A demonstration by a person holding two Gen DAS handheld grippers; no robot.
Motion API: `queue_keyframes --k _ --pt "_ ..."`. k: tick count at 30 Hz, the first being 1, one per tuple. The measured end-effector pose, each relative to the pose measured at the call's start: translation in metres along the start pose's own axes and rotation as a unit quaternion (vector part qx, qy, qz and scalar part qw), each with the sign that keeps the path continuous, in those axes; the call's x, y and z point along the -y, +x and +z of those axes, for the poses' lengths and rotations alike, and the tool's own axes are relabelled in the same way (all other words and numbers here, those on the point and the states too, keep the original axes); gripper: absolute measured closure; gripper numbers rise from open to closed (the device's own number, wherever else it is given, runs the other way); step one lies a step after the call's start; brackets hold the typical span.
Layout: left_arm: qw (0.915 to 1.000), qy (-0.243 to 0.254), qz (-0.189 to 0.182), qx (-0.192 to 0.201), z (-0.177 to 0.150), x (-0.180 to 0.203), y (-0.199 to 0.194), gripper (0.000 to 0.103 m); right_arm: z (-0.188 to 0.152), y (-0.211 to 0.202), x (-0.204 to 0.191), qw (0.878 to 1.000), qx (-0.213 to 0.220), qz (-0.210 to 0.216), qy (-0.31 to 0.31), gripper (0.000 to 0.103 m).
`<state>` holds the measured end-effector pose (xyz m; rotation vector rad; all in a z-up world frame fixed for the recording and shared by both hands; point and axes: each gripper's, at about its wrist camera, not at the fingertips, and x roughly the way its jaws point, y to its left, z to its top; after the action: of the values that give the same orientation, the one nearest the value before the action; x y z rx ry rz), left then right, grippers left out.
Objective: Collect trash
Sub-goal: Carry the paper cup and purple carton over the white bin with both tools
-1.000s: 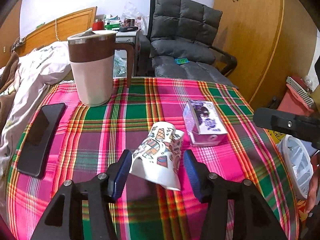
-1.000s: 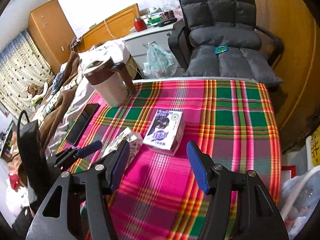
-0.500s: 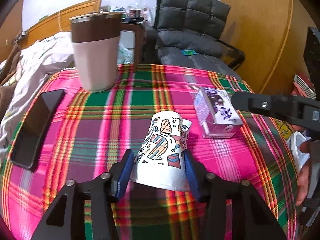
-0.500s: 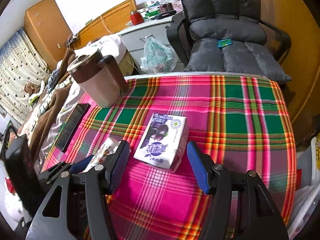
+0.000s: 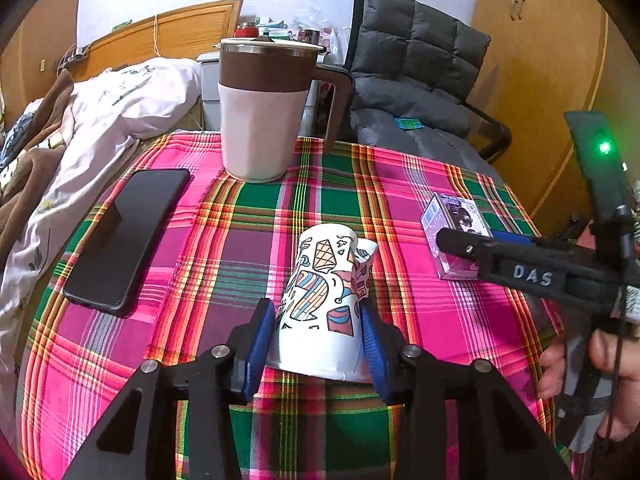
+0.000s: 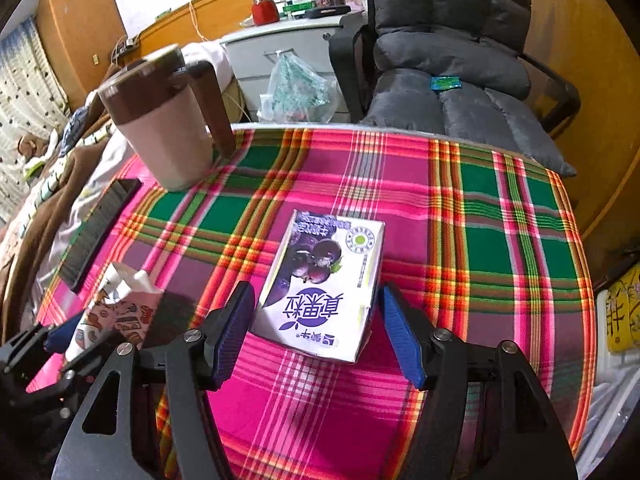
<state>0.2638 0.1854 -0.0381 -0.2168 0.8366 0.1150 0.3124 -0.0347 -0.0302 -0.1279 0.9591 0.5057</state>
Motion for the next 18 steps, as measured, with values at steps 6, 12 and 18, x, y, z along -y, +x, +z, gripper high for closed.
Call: queue_keyframes --k 6,12,18 --pt "1.0 0.0 -0.006 -0.001 -0.001 0.002 -0.001 0.06 -0.003 -0.006 0.008 1.0 0.0 0.007 0.017 0.041" --pt "1.0 0.002 -0.008 -0.001 -0.007 0.011 -0.009 0.06 -0.018 -0.027 0.009 1.0 0.017 0.017 0.013 0.042" --pt "0.9999 0.008 -0.013 0.002 -0.016 0.027 -0.026 0.06 -0.034 -0.053 0.013 0.999 0.03 0.034 0.02 0.042"
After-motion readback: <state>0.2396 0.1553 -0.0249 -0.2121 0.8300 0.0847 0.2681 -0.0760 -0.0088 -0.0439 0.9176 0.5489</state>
